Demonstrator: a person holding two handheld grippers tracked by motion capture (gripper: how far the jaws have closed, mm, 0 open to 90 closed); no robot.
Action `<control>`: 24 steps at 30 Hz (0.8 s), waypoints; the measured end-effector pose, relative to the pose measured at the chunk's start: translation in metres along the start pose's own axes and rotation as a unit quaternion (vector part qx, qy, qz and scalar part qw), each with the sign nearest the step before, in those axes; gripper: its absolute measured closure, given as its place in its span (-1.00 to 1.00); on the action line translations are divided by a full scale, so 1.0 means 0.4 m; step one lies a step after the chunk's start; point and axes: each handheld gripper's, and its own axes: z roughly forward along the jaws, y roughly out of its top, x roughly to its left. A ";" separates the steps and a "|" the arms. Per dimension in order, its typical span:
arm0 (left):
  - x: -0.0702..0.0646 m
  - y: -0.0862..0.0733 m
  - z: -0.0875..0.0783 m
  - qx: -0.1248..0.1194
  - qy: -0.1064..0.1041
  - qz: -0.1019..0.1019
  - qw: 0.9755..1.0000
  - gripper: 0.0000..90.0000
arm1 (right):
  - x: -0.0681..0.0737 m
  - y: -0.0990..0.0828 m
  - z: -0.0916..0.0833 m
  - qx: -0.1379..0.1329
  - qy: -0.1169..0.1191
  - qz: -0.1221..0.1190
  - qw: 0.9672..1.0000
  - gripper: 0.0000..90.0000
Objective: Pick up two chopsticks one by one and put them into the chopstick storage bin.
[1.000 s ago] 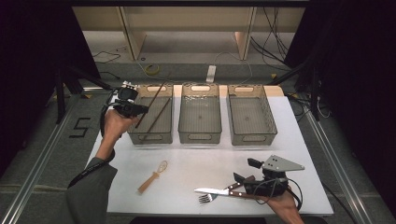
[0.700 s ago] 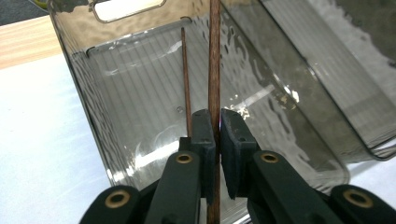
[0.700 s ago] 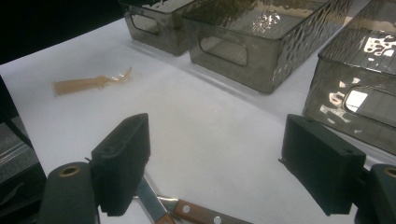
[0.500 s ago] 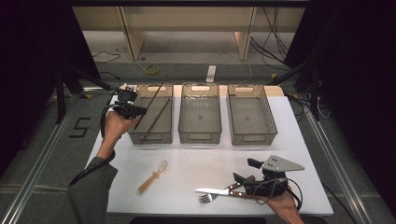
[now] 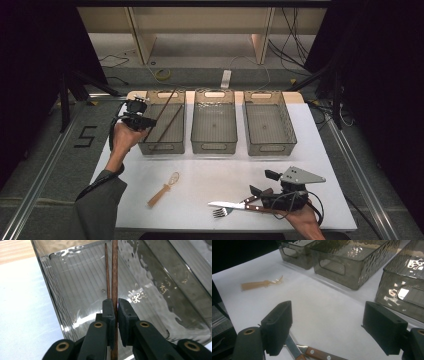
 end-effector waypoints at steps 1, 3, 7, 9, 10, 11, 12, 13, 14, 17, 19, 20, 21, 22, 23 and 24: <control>0.001 -0.001 0.001 0.000 0.002 -0.004 1.000 0.84 | 0.000 0.000 0.000 0.000 0.000 0.000 1.000 -0.46; 0.003 -0.003 -0.001 -0.005 0.000 -0.013 1.000 0.81 | 0.000 0.000 0.000 0.000 0.000 0.000 1.000 -0.46; -0.001 -0.004 -0.014 -0.011 -0.010 -0.019 1.000 0.58 | 0.000 0.000 0.000 0.000 0.000 0.001 1.000 -0.46; -0.005 -0.004 -0.023 -0.013 -0.020 -0.034 0.999 0.36 | 0.000 0.000 0.000 0.000 0.000 0.001 1.000 -0.46; -0.008 -0.005 -0.031 -0.016 -0.028 -0.040 0.999 0.25 | 0.000 0.000 0.000 0.000 0.000 0.001 1.000 -0.46; -0.012 -0.008 -0.039 -0.023 -0.035 -0.043 0.998 0.21 | 0.000 0.000 0.000 0.000 0.000 0.001 1.000 -0.46; -0.018 -0.011 -0.047 -0.024 -0.039 -0.041 0.998 0.15 | 0.000 0.000 0.000 0.000 0.000 0.000 1.000 -0.46; -0.024 -0.014 -0.053 -0.023 -0.044 -0.041 0.998 0.08 | 0.000 0.000 0.000 0.000 -0.001 0.001 1.000 -0.46; -0.031 -0.018 -0.059 -0.023 -0.048 -0.040 0.998 -0.01 | 0.000 0.000 0.000 0.000 -0.001 0.001 1.000 -0.46; -0.049 -0.033 -0.076 -0.024 -0.056 -0.035 0.998 -0.15 | 0.000 0.000 0.000 0.000 0.000 0.001 1.000 -0.46; -0.060 -0.044 -0.086 -0.028 -0.061 -0.034 0.997 -0.22 | 0.001 0.000 0.000 0.001 0.000 0.001 1.000 -0.46; -0.064 -0.051 -0.091 -0.032 -0.064 -0.033 0.997 -0.24 | 0.000 0.000 0.000 0.001 0.000 0.001 1.000 -0.46; -0.067 -0.053 -0.093 -0.027 -0.068 -0.030 0.997 -0.26 | 0.000 0.000 0.001 0.001 0.000 0.001 1.000 -0.46; -0.071 -0.055 -0.095 -0.023 -0.066 -0.026 0.997 -0.29 | 0.001 0.000 0.001 0.001 0.000 0.001 1.000 -0.46; -0.074 -0.056 -0.099 -0.025 -0.064 -0.023 0.997 -0.32 | 0.001 0.001 0.000 0.000 0.000 0.000 1.000 -0.46; -0.076 -0.057 -0.104 -0.027 -0.066 -0.022 0.997 -0.33 | 0.002 0.001 0.000 0.001 0.000 -0.001 1.000 -0.46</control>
